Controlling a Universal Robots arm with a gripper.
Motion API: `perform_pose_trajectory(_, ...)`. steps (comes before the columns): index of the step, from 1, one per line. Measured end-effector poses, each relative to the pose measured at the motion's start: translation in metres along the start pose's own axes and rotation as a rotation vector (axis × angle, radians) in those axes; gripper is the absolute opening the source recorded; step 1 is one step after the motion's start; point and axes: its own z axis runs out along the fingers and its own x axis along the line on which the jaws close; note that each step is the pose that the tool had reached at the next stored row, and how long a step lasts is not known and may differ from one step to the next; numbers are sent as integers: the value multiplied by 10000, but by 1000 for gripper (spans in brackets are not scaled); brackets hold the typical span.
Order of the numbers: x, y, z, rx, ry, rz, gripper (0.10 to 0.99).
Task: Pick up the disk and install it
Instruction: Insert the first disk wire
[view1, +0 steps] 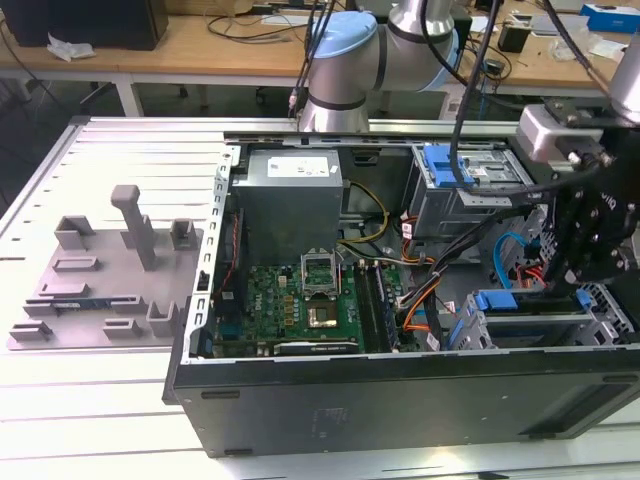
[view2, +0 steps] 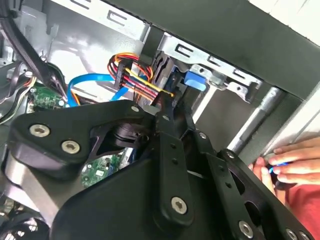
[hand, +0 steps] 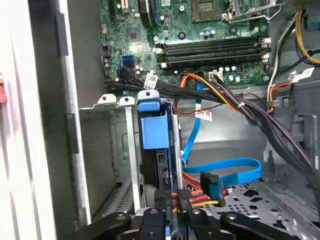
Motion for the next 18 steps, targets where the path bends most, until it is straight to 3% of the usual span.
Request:
perform_pose_trajectory(6, 16, -10, -216, 1, 1, 0, 239)
perform_pose_trajectory(8, 31, -20, -426, 8, -1, 0, 239)
perform_pose_trajectory(9, 34, -23, -480, 13, 0, 0, 239)
perform_pose_trajectory(18, 36, -23, -499, 25, -14, 3, 239)
